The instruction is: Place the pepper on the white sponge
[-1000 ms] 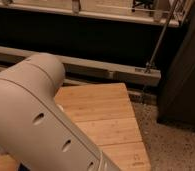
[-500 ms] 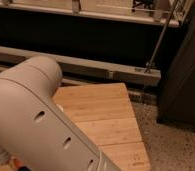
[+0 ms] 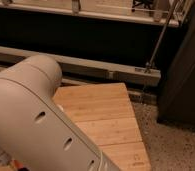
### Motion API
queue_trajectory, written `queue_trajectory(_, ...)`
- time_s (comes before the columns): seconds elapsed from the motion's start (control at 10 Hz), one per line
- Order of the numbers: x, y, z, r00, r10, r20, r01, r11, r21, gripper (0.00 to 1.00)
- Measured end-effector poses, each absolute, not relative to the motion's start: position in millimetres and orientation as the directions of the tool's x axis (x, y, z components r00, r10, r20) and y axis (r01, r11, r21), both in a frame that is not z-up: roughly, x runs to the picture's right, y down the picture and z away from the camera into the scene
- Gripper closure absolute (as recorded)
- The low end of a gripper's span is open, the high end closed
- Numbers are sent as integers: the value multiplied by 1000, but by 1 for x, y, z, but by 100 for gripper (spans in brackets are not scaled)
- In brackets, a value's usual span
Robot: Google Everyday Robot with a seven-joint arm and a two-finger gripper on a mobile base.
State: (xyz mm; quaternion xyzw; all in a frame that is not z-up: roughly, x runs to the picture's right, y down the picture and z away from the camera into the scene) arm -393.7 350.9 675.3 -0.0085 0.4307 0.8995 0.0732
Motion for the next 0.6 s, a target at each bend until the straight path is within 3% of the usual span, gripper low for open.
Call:
queue_trajectory(0.3, -393, 349, 674, -989, 133, -70, -138, -623, 770, 20)
queue_trajectory(0.6, -397, 316, 676, -998, 52, -38, -63, -664, 745, 20)
